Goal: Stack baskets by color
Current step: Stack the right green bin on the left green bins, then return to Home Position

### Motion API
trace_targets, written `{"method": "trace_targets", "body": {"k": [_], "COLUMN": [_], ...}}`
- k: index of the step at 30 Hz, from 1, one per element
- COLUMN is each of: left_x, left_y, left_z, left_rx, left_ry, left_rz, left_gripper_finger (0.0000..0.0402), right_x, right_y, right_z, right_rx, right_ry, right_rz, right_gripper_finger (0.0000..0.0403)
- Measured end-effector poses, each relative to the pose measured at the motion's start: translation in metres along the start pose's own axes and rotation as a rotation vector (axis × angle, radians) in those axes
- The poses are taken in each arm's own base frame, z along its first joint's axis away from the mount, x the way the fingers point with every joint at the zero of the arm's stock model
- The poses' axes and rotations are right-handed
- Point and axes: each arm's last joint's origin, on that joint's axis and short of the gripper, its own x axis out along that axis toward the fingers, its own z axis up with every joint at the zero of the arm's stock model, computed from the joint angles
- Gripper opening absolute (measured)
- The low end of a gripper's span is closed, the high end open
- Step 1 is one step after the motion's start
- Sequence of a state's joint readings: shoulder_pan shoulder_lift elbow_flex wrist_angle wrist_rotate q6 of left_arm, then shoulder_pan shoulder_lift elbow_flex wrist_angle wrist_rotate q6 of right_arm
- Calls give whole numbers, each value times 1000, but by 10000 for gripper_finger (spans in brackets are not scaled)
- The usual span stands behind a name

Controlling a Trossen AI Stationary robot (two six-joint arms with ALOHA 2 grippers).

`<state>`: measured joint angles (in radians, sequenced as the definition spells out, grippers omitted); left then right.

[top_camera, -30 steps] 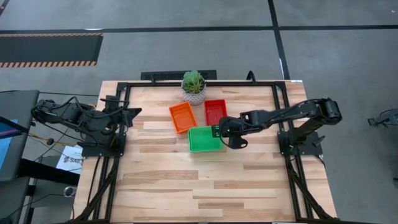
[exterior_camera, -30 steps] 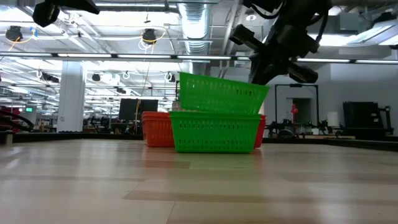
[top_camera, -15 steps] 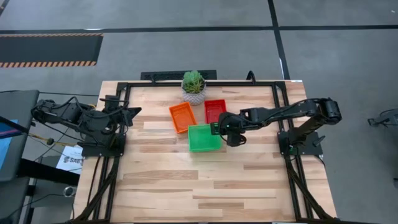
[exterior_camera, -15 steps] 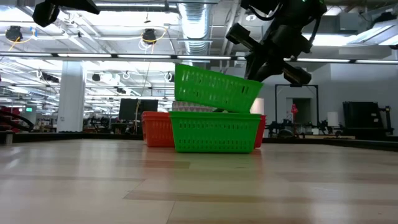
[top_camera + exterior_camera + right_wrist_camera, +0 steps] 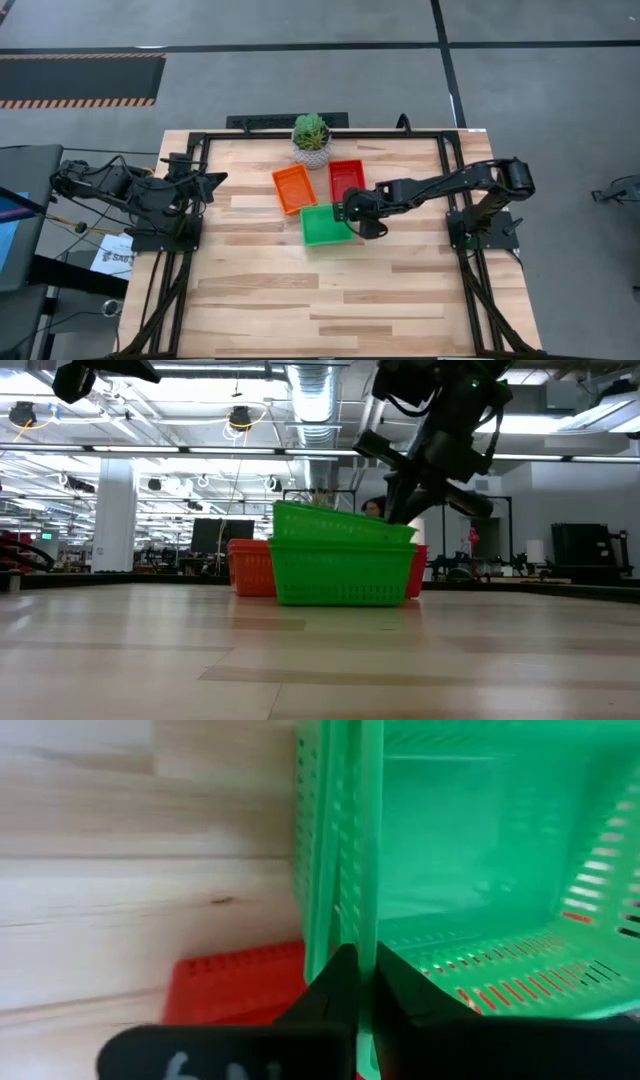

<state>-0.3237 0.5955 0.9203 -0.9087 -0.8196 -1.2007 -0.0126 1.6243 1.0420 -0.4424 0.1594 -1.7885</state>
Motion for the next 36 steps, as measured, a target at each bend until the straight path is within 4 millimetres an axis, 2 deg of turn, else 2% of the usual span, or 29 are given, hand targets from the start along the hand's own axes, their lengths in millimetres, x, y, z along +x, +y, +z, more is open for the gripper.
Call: {"method": "trace_targets", "body": {"k": [9, 13, 21, 28, 30, 32, 36], "left_x": [0, 0, 0, 0, 0, 0, 0], "left_y": [0, 2, 2, 2, 2, 2, 1], "left_z": [0, -1, -1, -1, -1, -1, 0], "left_rx": [6, 13, 13, 8, 1, -3, -17], "left_ry": [1, 7, 2, 1, 0, -1, -6], "left_rz": [3, 17, 20, 20, 19, 18, 9], "left_gripper_finger": [0, 0, 0, 0, 0, 0, 0], "right_x": [0, 0, -8, -22, -32, -46, -96], "right_y": [-3, -4, -5, -20, -23, -36, -55], "right_z": [-1, -1, -4, -10, -12, -18, -30], "right_rx": [17, 89, 152, 295, 371, 463, 656], "right_ry": [5, -16, -35, -31, -25, -25, -53], "right_rz": [-27, -45, -69, -144, -161, -232, -388], "right_gripper_finger": [32, 42, 103, 162, 174, 183, 190]}}
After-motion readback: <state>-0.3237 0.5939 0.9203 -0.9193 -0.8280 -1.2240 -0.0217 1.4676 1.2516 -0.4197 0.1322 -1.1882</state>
